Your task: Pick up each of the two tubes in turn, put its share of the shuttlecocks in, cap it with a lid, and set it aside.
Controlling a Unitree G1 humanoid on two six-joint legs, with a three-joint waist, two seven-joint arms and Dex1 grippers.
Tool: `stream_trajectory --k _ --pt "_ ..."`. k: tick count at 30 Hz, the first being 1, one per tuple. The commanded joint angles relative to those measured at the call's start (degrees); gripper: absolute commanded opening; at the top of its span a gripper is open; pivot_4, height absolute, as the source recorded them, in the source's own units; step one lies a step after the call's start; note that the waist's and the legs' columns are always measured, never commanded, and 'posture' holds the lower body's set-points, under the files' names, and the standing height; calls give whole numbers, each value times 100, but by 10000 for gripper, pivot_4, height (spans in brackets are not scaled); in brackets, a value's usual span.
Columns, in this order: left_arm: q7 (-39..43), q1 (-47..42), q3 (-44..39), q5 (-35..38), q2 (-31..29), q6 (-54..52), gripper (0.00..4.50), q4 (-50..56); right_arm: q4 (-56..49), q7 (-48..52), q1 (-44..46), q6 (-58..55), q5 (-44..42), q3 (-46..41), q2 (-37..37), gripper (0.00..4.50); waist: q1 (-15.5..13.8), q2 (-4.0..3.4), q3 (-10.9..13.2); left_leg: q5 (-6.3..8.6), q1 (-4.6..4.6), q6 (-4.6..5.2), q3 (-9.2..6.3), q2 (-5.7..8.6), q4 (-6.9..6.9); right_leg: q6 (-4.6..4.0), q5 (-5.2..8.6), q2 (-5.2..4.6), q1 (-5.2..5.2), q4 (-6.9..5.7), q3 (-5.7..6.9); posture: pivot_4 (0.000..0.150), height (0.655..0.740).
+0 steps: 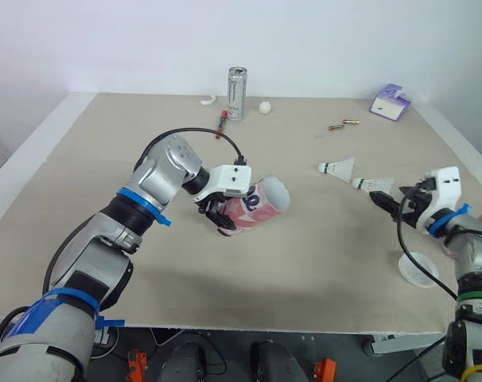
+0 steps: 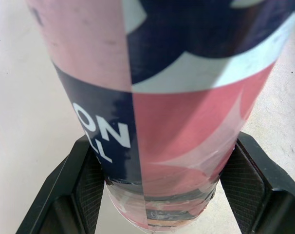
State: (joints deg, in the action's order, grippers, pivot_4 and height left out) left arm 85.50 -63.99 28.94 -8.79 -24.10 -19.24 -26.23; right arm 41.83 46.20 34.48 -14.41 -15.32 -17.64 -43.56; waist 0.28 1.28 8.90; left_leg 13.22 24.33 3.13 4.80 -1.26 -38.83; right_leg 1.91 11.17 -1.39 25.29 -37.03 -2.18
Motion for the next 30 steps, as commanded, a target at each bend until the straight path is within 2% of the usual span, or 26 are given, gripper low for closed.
stream_trajectory --k 1,11,14,17,18,19,21,23,30 --pt "16 20 -18 14 -55 -82 32088 192 289 143 232 216 72 62 -127 44563 0 0 0 1 0 1 1 1 1 -1 -1 1 0 0 -6 1500 7400" --pt "-41 75 -14 36 -69 -162 32088 294 1160 164 835 489 234 235 -16 44563 101 0 0 4 -3 6 22 20 3 11 -9 -1 -1 1 -60 1500 7400" --pt "-64 98 -10 28 -81 -158 32088 308 1324 131 968 567 244 233 27 36620 101 0 0 4 -4 6 22 20 3 13 -9 0 -1 0 -63 1500 7400" --pt "-69 120 -13 29 -106 -167 32088 337 1406 177 1028 600 247 266 65 21605 101 0 0 4 -5 6 21 21 3 11 -9 0 -1 0 -64 1500 7400" --pt "-72 124 -14 30 -116 -171 32088 342 1417 185 1029 607 243 280 81 19728 101 0 0 4 -4 6 21 21 4 11 -9 0 -1 0 -64 1500 7400" --pt "-77 125 -14 31 -121 -172 32088 343 1426 190 1022 619 241 293 99 14929 101 0 0 4 -4 7 22 22 4 11 -10 -1 -1 0 -66 1500 7400" --pt "-83 125 -12 33 -125 -174 32088 344 1445 195 1016 639 243 310 118 9499 102 0 0 4 -4 7 23 23 4 11 -10 -1 -1 0 -66 1500 7400" --pt "-88 124 -12 39 -124 -181 32088 344 1451 197 1005 646 239 315 131 1433 102 0 0 4 -4 7 23 22 4 12 -11 0 -1 0 -67 1500 7400" --pt "-100 103 -4 52 -99 -200 32088 314 1404 178 887 741 261 316 137 592 102 0 0 4 -5 7 24 23 4 13 -11 0 -1 0 -67 1500 7400"
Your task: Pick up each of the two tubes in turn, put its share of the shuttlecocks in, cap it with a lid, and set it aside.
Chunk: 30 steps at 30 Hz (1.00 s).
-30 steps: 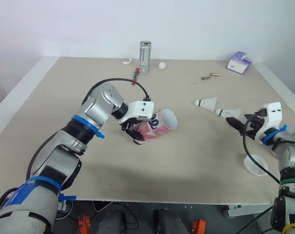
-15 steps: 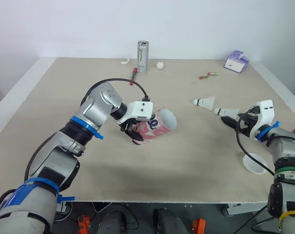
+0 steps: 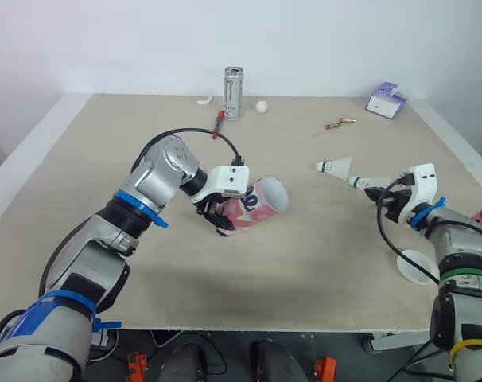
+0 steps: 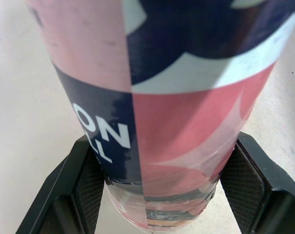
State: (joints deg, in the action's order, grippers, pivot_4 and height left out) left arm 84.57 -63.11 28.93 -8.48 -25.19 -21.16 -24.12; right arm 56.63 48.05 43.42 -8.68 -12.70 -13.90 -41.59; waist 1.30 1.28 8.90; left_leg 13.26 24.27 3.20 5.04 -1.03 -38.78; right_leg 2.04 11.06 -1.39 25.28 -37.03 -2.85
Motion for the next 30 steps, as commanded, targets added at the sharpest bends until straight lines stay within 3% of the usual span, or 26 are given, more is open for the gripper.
stream_trajectory --k 1,4,12,17,23,30 --pt "-6 19 -3 22 11 -9 32088 103 -232 -41 -81 187 -15 -80 -70 592 0 0 0 0 0 0 0 0 0 0 0 0 0 0 0 1500 7400" --pt "-4 36 -1 27 6 -14 32088 108 -914 -96 -365 145 -77 -125 -115 592 -1 0 0 0 1 0 -1 1 0 0 1 0 0 0 -1 1500 7400" --pt "14 35 -2 48 -1 14 32088 67 -6132 -568 -2344 -1545 -617 -695 -580 592 -11 -4 -2 2 5 2 -8 3 3 4 8 2 3 -3 -2 1500 7400" --pt "47 -30 19 60 59 75 32088 -52 -8226 -45 -2282 -1993 -932 -560 -1452 592 -11 -19 0 1 0 2 -13 5 -3 37 29 2 -2 -10 -1 1500 7400" --pt "49 -74 12 54 119 108 32088 -128 -9383 456 -1942 -1859 -998 400 -1855 592 -31 -7 0 -3 -4 9 -19 -1 -5 6 42 7 -4 -11 6 1500 7400" --pt "55 -57 -8 61 120 106 32088 -102 -9219 659 -2063 -1470 -726 637 -1901 592 -37 -3 1 3 15 17 -18 21 -8 19 53 -14 0 -4 1 1500 7400"
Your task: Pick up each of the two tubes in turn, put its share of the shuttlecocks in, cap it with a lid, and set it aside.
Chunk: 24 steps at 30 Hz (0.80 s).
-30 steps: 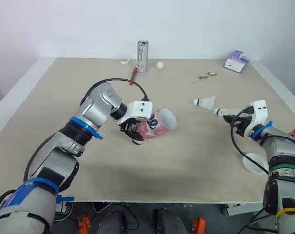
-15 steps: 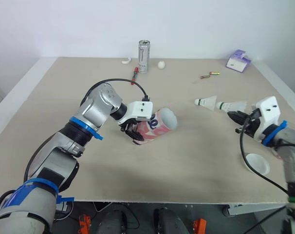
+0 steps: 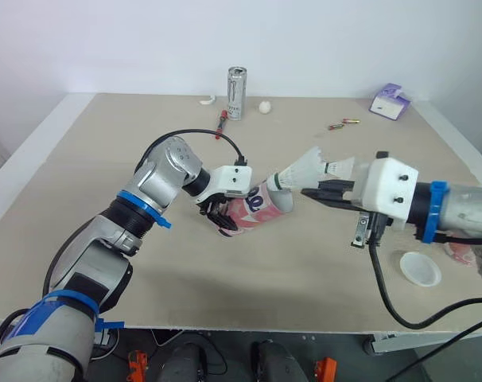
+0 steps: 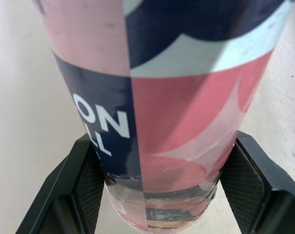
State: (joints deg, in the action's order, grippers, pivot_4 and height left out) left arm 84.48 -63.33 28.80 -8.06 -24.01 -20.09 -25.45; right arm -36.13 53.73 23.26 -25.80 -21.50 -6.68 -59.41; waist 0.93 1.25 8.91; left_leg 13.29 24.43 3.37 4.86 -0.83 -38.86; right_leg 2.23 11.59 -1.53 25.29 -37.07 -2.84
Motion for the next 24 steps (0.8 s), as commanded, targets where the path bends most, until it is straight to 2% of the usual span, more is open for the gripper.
stream_trajectory --k 1,11,24 --pt "57 -34 8 18 3 -2 32088 30 100 132 -77 293 180 -96 -129 592 0 1 0 0 0 1 -1 1 0 1 1 0 0 0 0 1500 7400" --pt "32 15 6 22 -22 -30 32088 97 505 474 43 680 309 -36 -135 592 2 1 0 1 -2 2 -5 -1 0 0 1 5 0 -2 2 1500 7400" --pt "-7 48 -12 38 -30 -84 32088 183 1054 546 690 1066 888 1141 554 592 3 2 1 1 -1 2 -5 -1 -2 -1 0 6 -1 -3 1 1500 7400"
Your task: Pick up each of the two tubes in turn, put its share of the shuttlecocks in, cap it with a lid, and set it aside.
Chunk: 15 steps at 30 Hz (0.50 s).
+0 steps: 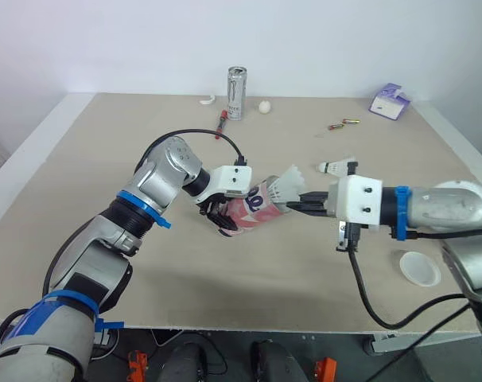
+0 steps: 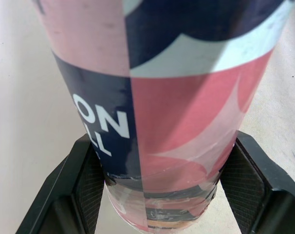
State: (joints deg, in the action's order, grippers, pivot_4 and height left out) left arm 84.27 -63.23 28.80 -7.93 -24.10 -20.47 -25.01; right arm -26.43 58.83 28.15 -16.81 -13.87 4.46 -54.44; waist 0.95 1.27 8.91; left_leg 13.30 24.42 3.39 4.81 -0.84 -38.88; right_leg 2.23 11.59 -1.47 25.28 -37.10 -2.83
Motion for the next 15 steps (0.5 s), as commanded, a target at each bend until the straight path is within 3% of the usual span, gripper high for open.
stream_trajectory --k 1,3,5,8,11,15 --pt "10 46 -12 26 -25 -52 32088 149 127 49 240 202 153 63 89 592 2 0 0 0 0 0 1 0 0 0 0 0 0 0 0 1500 7400" --pt "9 65 -12 28 -40 -67 32088 177 166 112 335 180 126 147 160 592 1 0 0 0 1 0 -1 -1 0 -1 0 2 1 0 0 1500 7400" --pt "2 72 -11 28 -44 -83 32088 188 182 159 388 125 84 177 215 5217 2 0 0 0 2 0 -6 -1 0 -1 0 2 1 -1 4 1500 7400" --pt "-10 66 -14 26 -45 -92 32088 175 186 197 388 91 25 127 249 16881 2 0 0 0 1 0 -6 -1 0 -1 0 3 1 -1 4 1500 7400" --pt "-6 63 -17 27 -49 -90 32088 163 112 180 311 -87 -230 -110 257 32438 2 0 0 0 1 0 -5 -1 0 -1 0 2 0 -1 4 1500 7400" --pt "7 54 -14 21 -59 -73 32088 133 221 5 190 -630 -936 -901 325 42233 4 0 0 0 1 1 -5 -1 0 -1 -1 2 1 -1 3 1500 7400"
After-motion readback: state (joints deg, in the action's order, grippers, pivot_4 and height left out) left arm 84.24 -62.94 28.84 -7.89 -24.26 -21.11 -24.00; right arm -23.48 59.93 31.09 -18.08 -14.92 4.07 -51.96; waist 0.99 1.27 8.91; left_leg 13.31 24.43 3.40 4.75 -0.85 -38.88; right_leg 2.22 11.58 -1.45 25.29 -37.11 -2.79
